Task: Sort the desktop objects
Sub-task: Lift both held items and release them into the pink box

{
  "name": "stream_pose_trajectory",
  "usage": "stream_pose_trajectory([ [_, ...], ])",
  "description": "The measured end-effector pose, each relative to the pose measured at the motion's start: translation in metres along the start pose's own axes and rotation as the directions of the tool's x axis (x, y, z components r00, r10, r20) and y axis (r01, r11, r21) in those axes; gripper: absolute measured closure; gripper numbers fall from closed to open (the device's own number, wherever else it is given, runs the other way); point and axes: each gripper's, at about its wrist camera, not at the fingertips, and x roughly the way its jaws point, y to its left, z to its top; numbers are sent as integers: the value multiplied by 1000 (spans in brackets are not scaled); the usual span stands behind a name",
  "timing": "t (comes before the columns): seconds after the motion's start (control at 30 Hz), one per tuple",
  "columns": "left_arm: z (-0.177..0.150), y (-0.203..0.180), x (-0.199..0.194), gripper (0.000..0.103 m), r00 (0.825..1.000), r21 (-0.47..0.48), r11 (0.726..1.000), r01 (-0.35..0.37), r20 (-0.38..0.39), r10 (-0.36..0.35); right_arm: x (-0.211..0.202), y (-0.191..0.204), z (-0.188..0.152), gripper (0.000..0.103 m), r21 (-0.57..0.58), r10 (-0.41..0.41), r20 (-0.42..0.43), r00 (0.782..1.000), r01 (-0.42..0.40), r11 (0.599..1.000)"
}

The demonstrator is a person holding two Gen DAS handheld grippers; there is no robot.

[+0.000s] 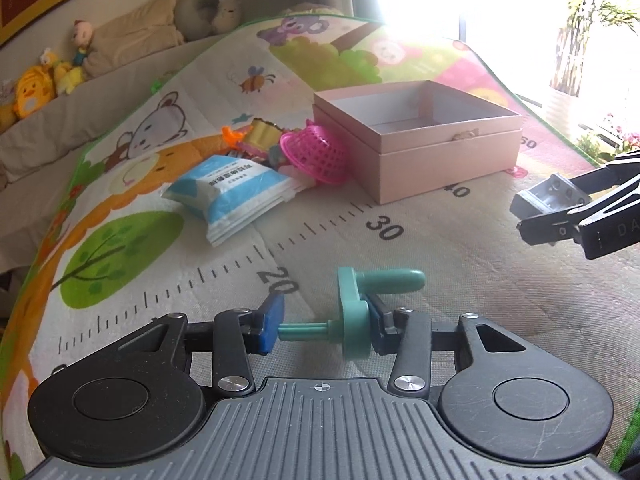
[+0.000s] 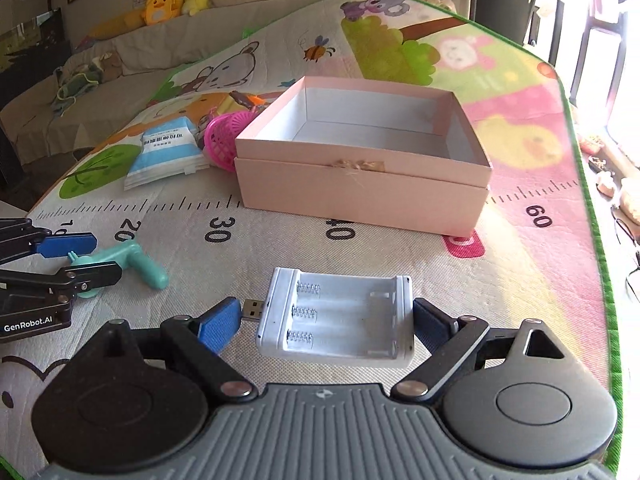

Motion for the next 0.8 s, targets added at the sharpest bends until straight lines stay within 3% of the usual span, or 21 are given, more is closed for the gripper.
stream_pose_trajectory([
  [0.17,13,-10,-31,56,997,35,999,-16,79,14,-35,-8,2,12,-9,-7,82,997,7,1000],
  [0.3,36,-18,-61,56,983,75,997,-28,183,14,-68,-10,13,12,-34,-11,176,984,17,999],
  [0.47,86,-28,-89,56,935,127,989,-69,355,19,-109,-14,44,12,-65,-38,327,944,63,996],
  [0.57,118,-32,-85,56,907,121,989,-80,420,22,-121,-24,74,12,-52,-62,396,916,90,995],
  [0.67,146,-36,-56,56,914,94,994,-48,406,6,-112,-37,107,12,-29,-61,401,914,79,996],
  [0.8,166,-37,10,55,933,45,998,37,357,-50,-72,-50,142,12,-12,-80,357,931,91,996],
])
